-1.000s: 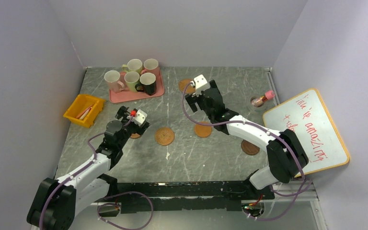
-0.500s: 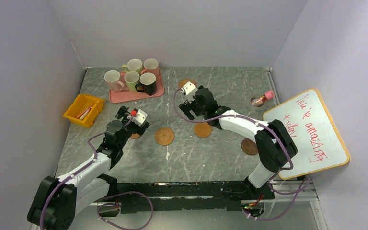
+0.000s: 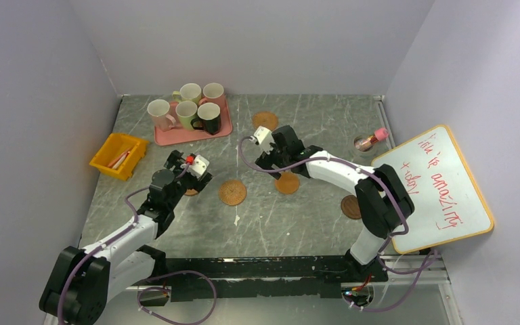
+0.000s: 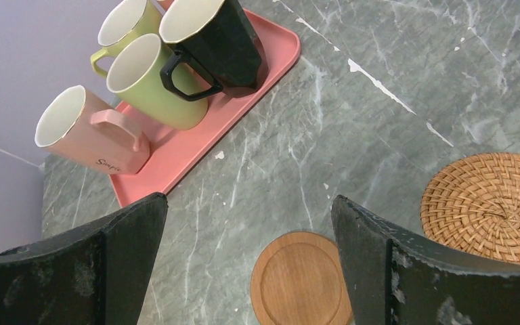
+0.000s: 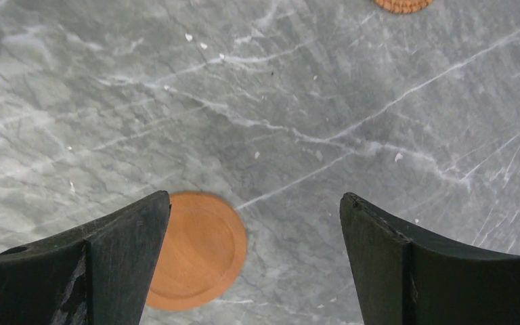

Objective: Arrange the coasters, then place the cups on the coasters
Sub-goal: Move the coaster to the center of the board.

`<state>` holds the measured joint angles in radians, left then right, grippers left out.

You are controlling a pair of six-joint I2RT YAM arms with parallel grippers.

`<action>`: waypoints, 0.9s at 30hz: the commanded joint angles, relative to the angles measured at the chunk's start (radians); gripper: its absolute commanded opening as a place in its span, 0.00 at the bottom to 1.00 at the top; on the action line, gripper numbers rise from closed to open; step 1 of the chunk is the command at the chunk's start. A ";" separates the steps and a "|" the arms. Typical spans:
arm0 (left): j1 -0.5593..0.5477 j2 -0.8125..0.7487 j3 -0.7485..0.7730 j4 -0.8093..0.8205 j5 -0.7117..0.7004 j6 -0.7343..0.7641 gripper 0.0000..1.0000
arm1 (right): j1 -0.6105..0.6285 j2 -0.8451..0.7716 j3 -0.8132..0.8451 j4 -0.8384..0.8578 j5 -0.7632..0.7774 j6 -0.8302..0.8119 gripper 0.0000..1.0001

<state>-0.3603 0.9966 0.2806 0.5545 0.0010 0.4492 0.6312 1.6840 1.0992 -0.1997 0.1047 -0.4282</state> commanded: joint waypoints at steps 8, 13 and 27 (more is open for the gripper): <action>0.004 -0.003 0.019 0.028 0.010 -0.009 0.96 | -0.062 0.035 -0.065 -0.007 0.070 -0.037 1.00; 0.004 0.000 0.020 0.028 0.010 -0.009 0.96 | -0.093 0.040 -0.094 0.009 0.109 -0.059 1.00; 0.004 0.014 0.024 0.026 0.007 -0.009 0.96 | -0.346 0.012 -0.201 0.112 0.172 -0.191 1.00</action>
<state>-0.3603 1.0061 0.2806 0.5545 0.0021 0.4492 0.3382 1.7039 0.9398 -0.0883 0.2119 -0.5434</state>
